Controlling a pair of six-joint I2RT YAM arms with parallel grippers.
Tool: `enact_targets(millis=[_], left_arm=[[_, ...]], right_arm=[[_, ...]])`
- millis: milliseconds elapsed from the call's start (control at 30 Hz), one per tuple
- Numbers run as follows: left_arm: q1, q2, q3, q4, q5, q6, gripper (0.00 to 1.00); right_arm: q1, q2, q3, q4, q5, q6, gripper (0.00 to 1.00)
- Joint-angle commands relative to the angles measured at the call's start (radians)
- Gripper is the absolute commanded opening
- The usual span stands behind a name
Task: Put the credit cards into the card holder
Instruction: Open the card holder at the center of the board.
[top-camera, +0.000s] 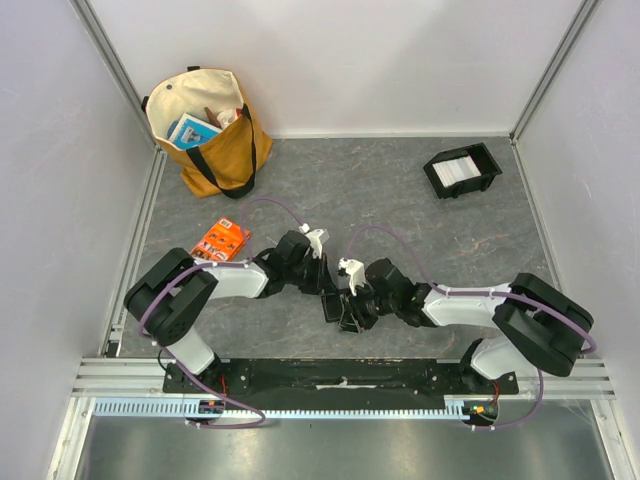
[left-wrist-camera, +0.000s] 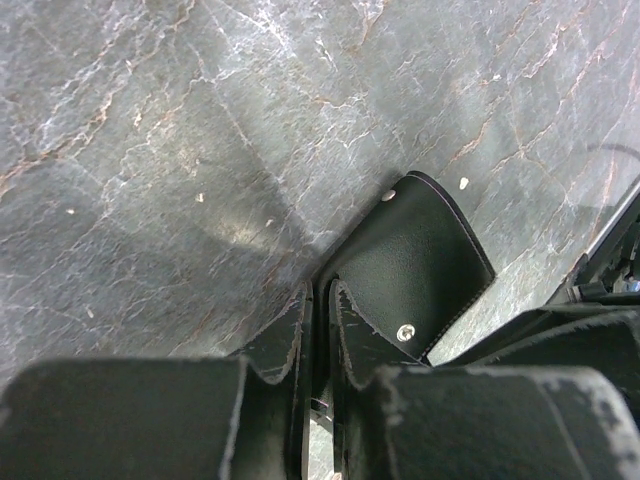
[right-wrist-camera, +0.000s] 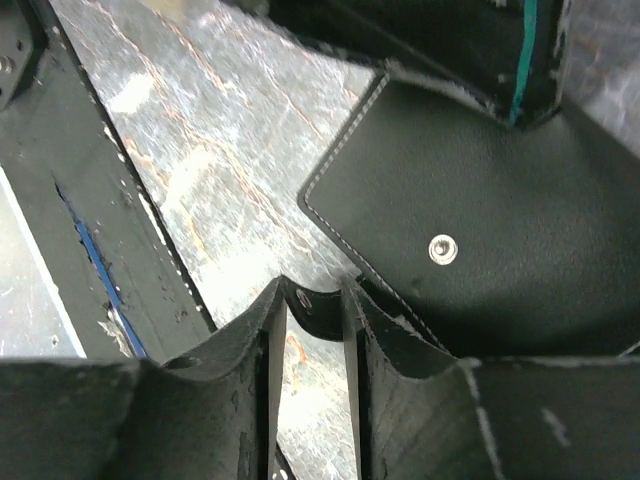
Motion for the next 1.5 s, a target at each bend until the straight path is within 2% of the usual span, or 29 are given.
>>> enact_targets(millis=[0, 167, 400, 467, 567, 800, 933, 1067, 1167, 1300, 1367, 1467], left_arm=[[0.004, -0.007, -0.042, -0.126, -0.118, 0.014, 0.02], [0.008, -0.013, -0.046, -0.132, -0.118, 0.017, 0.02], [0.006, -0.047, -0.071, -0.132, -0.120, 0.014, 0.02], [0.006, -0.060, -0.078, -0.132, -0.118, 0.011, 0.02], [0.008, -0.079, -0.092, -0.132, -0.115, 0.002, 0.02], [0.009, -0.122, -0.135, -0.123, -0.095, -0.027, 0.03], [0.008, -0.174, -0.167, -0.118, -0.055, -0.058, 0.05], [0.008, -0.249, -0.206, -0.116, -0.038, -0.101, 0.11], [0.008, -0.298, -0.212, -0.136, -0.038, -0.118, 0.23], [0.008, -0.337, -0.158, -0.252, -0.076, -0.107, 0.34], [0.006, -0.366, -0.129, -0.306, -0.098, -0.108, 0.41], [0.004, -0.412, -0.048, -0.444, -0.113, -0.117, 0.45]], right_arm=[[0.014, 0.030, 0.010, -0.122, -0.031, 0.050, 0.39], [0.014, -0.003, 0.004, -0.165, -0.019, 0.090, 0.48], [0.014, -0.008, 0.001, -0.267, 0.058, 0.165, 0.49], [0.014, -0.010, -0.013, -0.278, 0.094, 0.204, 0.47], [0.014, -0.005, -0.036, -0.290, 0.174, 0.262, 0.36], [0.014, 0.035, -0.027, -0.358, 0.314, 0.307, 0.21], [0.014, 0.009, -0.005, -0.438, 0.455, 0.316, 0.22], [0.014, -0.013, 0.037, -0.436, 0.516, 0.339, 0.27], [0.014, -0.016, 0.090, -0.435, 0.552, 0.360, 0.29], [0.013, 0.004, 0.148, -0.436, 0.570, 0.377, 0.32], [0.013, 0.013, 0.186, -0.456, 0.534, 0.383, 0.38], [0.013, 0.003, 0.215, -0.470, 0.474, 0.434, 0.38]])
